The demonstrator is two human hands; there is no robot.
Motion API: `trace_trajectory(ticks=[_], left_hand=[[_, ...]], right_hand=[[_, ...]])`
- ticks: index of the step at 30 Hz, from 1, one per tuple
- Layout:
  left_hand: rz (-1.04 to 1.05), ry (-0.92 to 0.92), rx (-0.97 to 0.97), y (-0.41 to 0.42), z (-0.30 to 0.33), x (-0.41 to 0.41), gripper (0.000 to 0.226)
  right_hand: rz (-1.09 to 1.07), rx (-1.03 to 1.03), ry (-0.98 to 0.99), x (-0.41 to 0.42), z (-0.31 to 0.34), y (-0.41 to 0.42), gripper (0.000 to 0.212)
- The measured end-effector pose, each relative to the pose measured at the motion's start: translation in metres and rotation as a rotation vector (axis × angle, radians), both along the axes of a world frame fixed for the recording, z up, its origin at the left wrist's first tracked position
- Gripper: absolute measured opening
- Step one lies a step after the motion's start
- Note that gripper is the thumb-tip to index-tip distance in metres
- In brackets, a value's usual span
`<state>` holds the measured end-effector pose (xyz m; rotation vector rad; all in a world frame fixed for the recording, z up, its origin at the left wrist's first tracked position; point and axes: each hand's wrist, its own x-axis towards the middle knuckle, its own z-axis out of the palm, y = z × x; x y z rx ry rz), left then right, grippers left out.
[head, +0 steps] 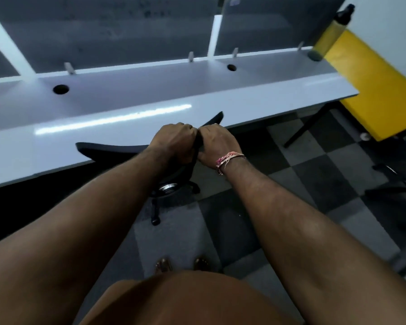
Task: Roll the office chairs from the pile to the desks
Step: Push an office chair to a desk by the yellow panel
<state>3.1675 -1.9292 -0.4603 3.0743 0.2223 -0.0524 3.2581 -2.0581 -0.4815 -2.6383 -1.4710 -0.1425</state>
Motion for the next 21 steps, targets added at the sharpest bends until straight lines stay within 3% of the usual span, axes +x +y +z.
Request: trace_trajectory(ticks=[11, 21], left_hand=[[-0.323, -0.049, 0.044, -0.143, 0.048, 0.090, 0.041], [-0.537, -0.057, 0.111, -0.349, 0.078, 0.181, 0.039]], right_hand=[[-0.337, 0.017, -0.056, 0.050, 0.033, -0.158, 0.039], [-0.617, 0.006, -0.095, 0.110, 0.056, -0.365, 0.034]])
